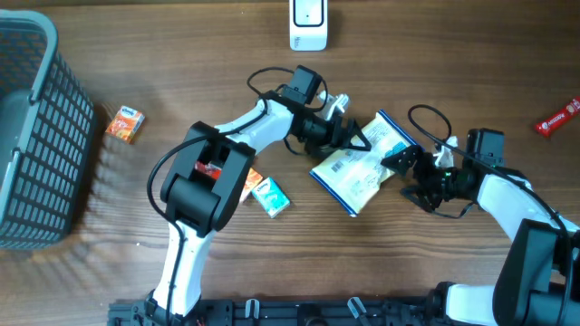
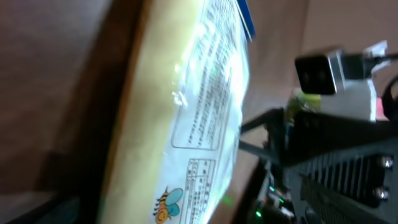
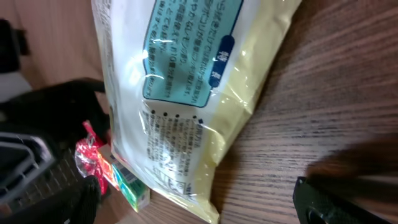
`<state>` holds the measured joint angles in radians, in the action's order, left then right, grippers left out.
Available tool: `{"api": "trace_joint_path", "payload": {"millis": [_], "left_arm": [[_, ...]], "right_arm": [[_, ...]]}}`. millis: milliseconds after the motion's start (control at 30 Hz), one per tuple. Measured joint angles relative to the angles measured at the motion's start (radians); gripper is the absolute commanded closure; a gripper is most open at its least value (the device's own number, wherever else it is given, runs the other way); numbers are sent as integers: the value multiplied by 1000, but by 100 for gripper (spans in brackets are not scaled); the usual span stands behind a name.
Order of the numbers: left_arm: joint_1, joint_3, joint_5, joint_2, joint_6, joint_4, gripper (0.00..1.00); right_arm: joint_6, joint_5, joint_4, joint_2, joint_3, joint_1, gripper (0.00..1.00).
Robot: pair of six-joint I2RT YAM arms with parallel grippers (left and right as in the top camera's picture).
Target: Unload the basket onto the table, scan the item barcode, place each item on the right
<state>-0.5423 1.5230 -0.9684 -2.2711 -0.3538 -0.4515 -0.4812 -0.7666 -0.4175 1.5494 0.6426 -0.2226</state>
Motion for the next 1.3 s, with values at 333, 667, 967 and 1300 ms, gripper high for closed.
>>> {"api": "trace_joint_path", "payload": {"millis": [333,667,967,1300], "left_arm": [[-93,-3,-25,-55,35,-48,96],[-14,-3,-95,-55,27,-53,96],[45,-4,-393,-47,31,-19,96],[40,-4,-541,-40,34,-127,96]], "right_arm": [[-12,0,16,0,0,-1,0],[51,2,31,0,0,-43,0],[64,-25,76,1,0,-47,0],[8,-152,261,35,-1,-47,0]]}}
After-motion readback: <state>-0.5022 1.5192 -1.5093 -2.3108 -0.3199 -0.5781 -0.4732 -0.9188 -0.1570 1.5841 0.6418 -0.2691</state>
